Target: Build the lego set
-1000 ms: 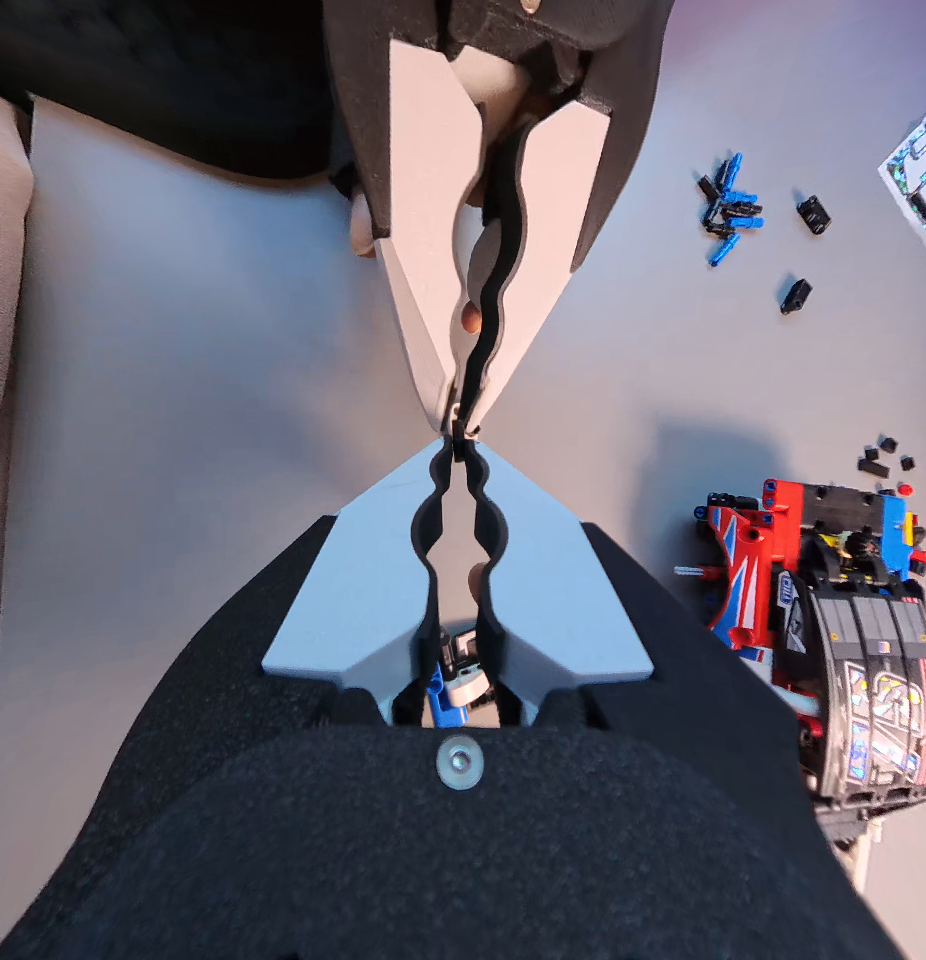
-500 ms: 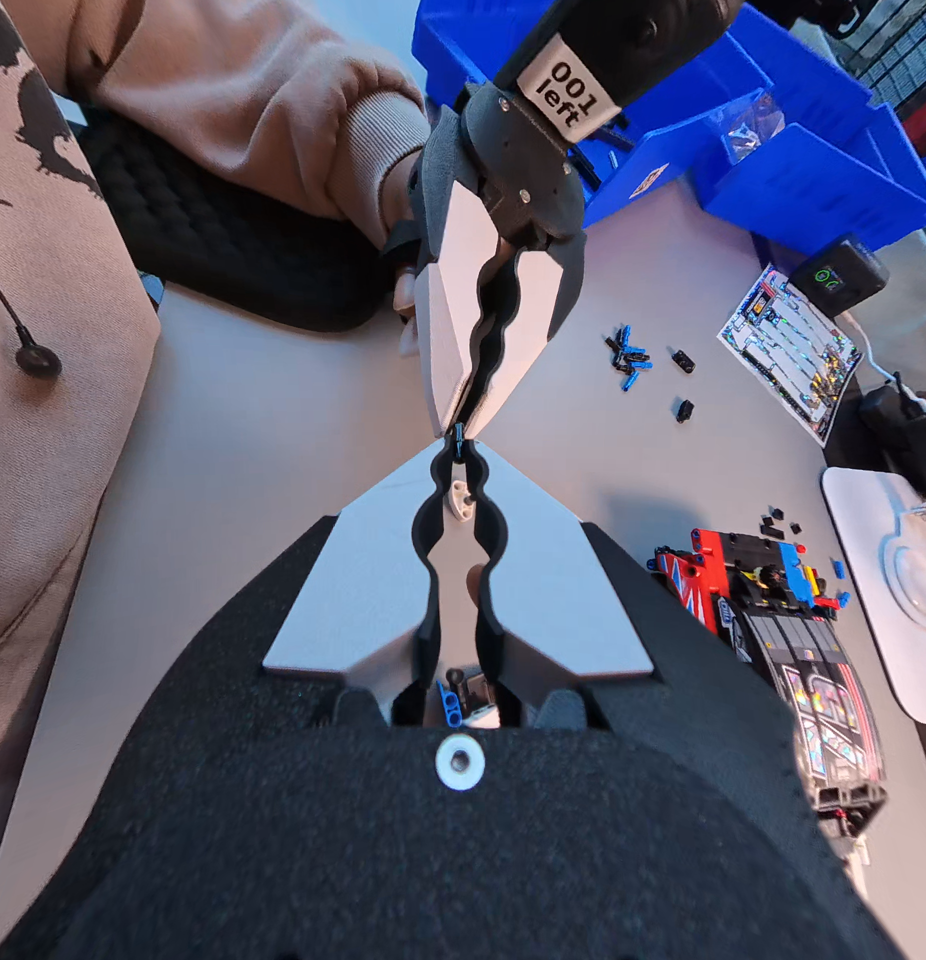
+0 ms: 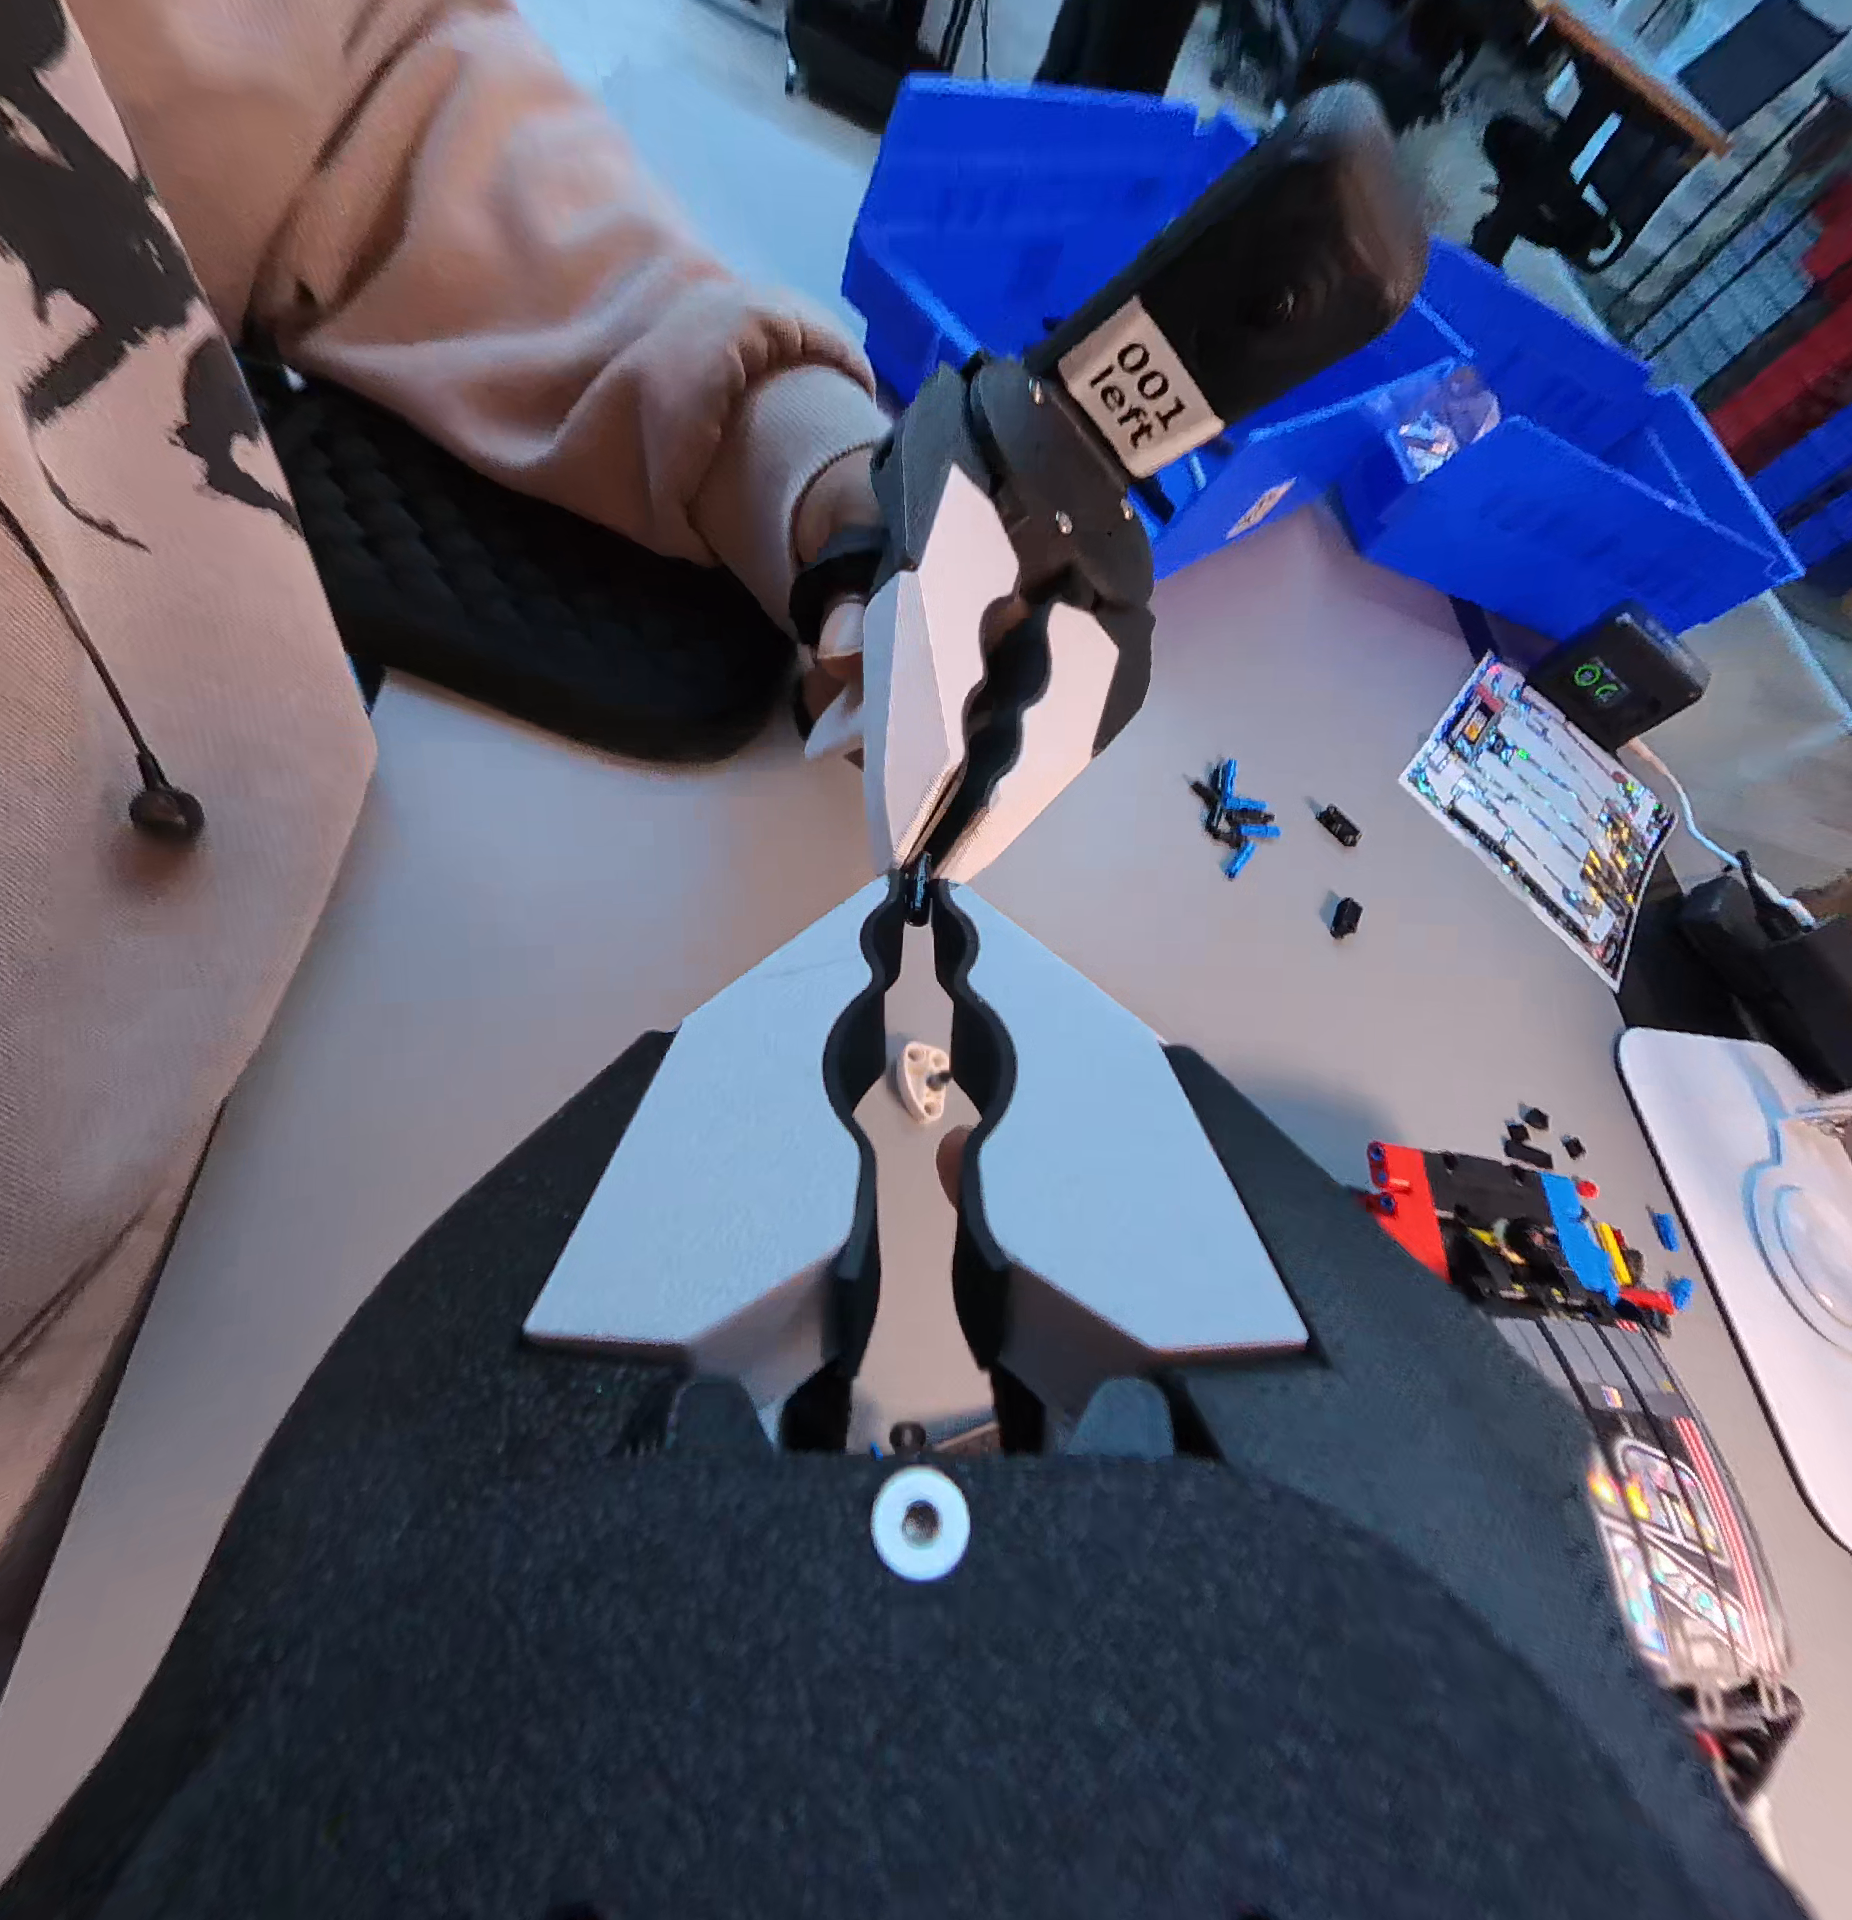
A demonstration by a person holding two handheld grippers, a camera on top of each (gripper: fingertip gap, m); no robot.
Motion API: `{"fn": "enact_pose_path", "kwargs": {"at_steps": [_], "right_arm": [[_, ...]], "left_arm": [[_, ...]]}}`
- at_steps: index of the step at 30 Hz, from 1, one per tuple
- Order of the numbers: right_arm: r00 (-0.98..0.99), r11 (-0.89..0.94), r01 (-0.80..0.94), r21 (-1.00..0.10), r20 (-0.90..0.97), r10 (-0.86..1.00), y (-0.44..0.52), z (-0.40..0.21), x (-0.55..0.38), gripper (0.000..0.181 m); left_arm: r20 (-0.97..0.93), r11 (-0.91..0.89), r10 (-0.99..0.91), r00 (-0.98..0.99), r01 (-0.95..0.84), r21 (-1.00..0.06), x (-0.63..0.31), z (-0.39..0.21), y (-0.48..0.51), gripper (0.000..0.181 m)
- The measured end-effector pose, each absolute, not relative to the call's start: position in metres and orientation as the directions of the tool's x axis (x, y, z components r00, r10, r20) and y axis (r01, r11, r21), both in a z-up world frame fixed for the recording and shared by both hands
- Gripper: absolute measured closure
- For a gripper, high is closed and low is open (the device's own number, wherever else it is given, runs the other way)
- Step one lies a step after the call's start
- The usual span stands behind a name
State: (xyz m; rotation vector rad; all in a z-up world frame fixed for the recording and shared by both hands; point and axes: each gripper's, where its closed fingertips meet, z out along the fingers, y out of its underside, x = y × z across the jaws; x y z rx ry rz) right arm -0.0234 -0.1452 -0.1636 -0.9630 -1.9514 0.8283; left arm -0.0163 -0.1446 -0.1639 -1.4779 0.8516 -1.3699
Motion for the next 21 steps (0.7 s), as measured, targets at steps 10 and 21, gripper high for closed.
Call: {"fn": "enact_pose_path", "kwargs": {"at_steps": [10, 21], "right_arm": [[-0.383, 0.499, 0.245, -0.831, 0.39, 0.837, -0.154, -0.149, -0.027, 0.178], [-0.39, 0.503, 0.286, -0.815, 0.381, 0.838, -0.149, -0.15, -0.03, 0.179]], "left_arm": [[0.337, -0.323, -0.939, 0.068, 0.165, -0.932, -0.019, -0.148, -0.154, 0.18], [0.353, -0.336, -0.932, 0.081, 0.169, -0.926, -0.021, -0.15, -0.149, 0.18]]}}
